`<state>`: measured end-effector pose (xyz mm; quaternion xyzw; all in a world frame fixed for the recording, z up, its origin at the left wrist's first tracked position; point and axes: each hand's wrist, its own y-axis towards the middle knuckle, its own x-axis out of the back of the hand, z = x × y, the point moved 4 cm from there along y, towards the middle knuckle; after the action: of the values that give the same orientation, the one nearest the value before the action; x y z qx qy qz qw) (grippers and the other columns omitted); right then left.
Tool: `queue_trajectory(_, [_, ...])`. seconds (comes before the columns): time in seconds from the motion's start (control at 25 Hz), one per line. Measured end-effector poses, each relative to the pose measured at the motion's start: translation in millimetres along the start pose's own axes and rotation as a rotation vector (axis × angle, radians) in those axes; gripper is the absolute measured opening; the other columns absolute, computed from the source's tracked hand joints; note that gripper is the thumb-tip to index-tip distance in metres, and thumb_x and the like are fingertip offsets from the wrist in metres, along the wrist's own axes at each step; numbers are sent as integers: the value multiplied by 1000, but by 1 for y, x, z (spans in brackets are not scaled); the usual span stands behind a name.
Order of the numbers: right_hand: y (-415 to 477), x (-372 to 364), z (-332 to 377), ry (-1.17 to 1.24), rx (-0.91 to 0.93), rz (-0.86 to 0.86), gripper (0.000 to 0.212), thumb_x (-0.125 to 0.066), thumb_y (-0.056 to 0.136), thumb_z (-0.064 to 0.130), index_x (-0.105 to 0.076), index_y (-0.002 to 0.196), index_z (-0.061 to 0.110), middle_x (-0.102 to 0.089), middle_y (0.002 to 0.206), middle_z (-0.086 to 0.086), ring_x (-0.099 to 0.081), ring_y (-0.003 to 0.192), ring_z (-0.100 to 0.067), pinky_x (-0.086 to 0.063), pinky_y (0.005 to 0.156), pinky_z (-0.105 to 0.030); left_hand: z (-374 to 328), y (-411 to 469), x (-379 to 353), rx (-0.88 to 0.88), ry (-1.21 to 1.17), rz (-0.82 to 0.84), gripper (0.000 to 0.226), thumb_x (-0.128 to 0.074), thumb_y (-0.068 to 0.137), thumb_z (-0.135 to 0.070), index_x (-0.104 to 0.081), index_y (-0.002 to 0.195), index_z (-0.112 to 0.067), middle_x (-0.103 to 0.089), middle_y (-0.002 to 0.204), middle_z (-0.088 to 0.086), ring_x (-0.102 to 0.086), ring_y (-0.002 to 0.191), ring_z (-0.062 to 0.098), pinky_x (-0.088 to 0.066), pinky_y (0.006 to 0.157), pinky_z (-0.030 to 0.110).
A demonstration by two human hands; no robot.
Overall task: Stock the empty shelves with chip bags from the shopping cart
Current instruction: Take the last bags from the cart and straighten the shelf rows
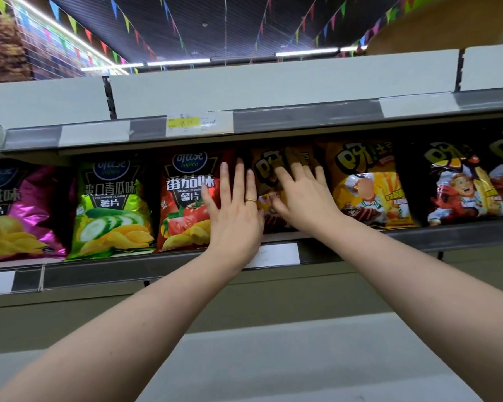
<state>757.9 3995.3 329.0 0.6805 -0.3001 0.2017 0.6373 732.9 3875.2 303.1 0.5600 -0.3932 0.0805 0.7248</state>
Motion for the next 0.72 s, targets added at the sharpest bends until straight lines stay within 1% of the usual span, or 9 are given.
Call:
queue_trajectory(0.08, [-6, 9, -11, 7, 13, -73, 52, -57, 85, 29, -50, 129, 3, -51, 124, -25, -49, 115, -39, -31, 101, -50, -17, 1, 0, -40, -33, -42, 68, -38, 97, -32, -1, 151, -11, 11, 159, 8, 21, 144, 29, 15, 110, 55])
queue_trajectory(0.12, [-9, 12, -18, 8, 15, -108, 49, -57, 80, 28, -56, 121, 1, -56, 116, -26, -55, 107, -41, -38, 96, -51, -27, 2, 0, -53, -50, -59, 68, -40, 97, -30, -5, 151, -11, 7, 159, 8, 17, 145, 29, 14, 111, 54])
queue_trajectory(0.2, [-15, 20, -38, 16, 10, -151, 49, -48, 72, 32, -63, 106, 0, -61, 103, -26, -62, 93, -40, -48, 84, -49, -52, 5, 0, -58, -86, -69, 66, -40, 96, -28, -9, 151, -10, 2, 160, 8, 13, 146, 28, 10, 112, 55])
queue_trajectory(0.24, [-18, 23, -48, 17, 15, -142, 51, -43, 71, 33, -64, 104, 1, -62, 102, -26, -63, 91, -39, -50, 82, -48, -65, 8, -2, -59, -100, -71, 65, -40, 96, -28, -10, 151, -9, 0, 160, 8, 11, 146, 28, 7, 112, 55])
queue_trajectory(0.36, [-28, 30, -78, 11, 49, -113, 51, -40, 72, 33, -64, 104, 1, -62, 106, -26, -62, 96, -39, -49, 85, -48, -103, 12, 1, -65, -96, -113, 62, -42, 93, -27, -23, 148, -6, -16, 157, 12, -8, 146, 33, -8, 113, 58])
queue_trajectory(0.4, [-33, 33, -90, 26, 57, -105, 50, -40, 73, 33, -63, 105, 1, -61, 109, -26, -61, 99, -40, -48, 86, -49, -116, 13, 2, -60, -99, -110, 62, -42, 93, -27, -24, 148, -6, -17, 157, 12, -10, 146, 33, -10, 113, 56])
queue_trajectory(0.52, [-49, 42, -128, 77, 65, -144, 44, -46, 78, 28, -62, 108, 0, -59, 115, -28, -58, 107, -41, -45, 90, -51, -154, 17, 1, -32, -178, -50, 61, -40, 97, -29, -17, 150, -11, -7, 159, 10, -1, 147, 30, -5, 116, 47])
queue_trajectory(0.64, [-65, 52, -168, 129, 61, -188, 43, -60, 74, 22, -61, 110, -3, -57, 118, -29, -56, 109, -44, -44, 91, -52, -189, 14, 6, -13, -248, -79, 60, -45, 96, -31, -24, 148, -10, -17, 157, 13, -9, 145, 32, -11, 115, 45])
queue_trajectory(0.72, [-77, 56, -199, 131, 50, -180, 44, -54, 76, 25, -61, 110, -2, -57, 118, -28, -57, 109, -44, -45, 90, -51, -214, 14, 3, 7, -236, -48, 63, -44, 96, -35, -20, 150, -13, -15, 157, 11, -9, 144, 30, -11, 114, 43])
